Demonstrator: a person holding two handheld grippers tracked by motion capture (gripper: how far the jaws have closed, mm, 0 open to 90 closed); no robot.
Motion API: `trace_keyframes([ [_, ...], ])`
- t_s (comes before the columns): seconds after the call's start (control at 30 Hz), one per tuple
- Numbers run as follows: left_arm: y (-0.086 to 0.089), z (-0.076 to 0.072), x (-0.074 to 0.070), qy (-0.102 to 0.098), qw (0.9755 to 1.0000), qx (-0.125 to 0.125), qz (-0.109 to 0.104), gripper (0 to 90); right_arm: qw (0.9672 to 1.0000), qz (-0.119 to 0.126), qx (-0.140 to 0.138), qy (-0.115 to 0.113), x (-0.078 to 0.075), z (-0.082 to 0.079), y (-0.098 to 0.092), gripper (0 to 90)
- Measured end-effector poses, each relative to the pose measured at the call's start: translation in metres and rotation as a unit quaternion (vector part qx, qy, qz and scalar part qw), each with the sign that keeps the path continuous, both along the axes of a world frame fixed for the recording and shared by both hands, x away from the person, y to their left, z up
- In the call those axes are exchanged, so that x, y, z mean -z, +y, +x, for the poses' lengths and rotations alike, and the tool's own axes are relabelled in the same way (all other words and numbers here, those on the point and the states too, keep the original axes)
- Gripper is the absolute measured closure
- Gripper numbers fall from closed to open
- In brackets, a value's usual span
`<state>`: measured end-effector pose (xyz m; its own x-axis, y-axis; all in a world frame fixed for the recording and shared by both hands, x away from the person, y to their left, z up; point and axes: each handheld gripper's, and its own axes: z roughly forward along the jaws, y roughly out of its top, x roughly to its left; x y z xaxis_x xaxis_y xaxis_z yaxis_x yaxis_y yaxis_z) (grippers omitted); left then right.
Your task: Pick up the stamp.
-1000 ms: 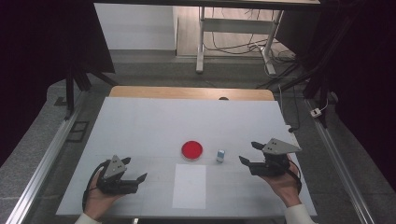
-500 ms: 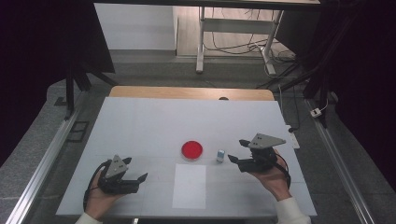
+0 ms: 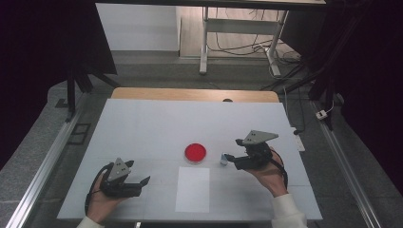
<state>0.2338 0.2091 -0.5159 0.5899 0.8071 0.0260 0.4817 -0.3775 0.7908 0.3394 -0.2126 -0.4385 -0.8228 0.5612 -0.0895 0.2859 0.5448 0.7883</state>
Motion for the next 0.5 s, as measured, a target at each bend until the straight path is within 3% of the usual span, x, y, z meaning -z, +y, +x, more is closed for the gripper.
trace_keyframes([
  [0.33,-0.002,-0.001,0.0,-0.001,1.0,0.0,0.005,17.3,0.9993,-0.022,-0.02,0.022,0.011,0.01,0.012,30.9],
  [0.5,-0.002,-0.001,0.001,0.001,1.0,0.0,0.006,17.3,0.999,-0.033,-0.017,0.026,0.017,0.015,0.015,32.2],
])
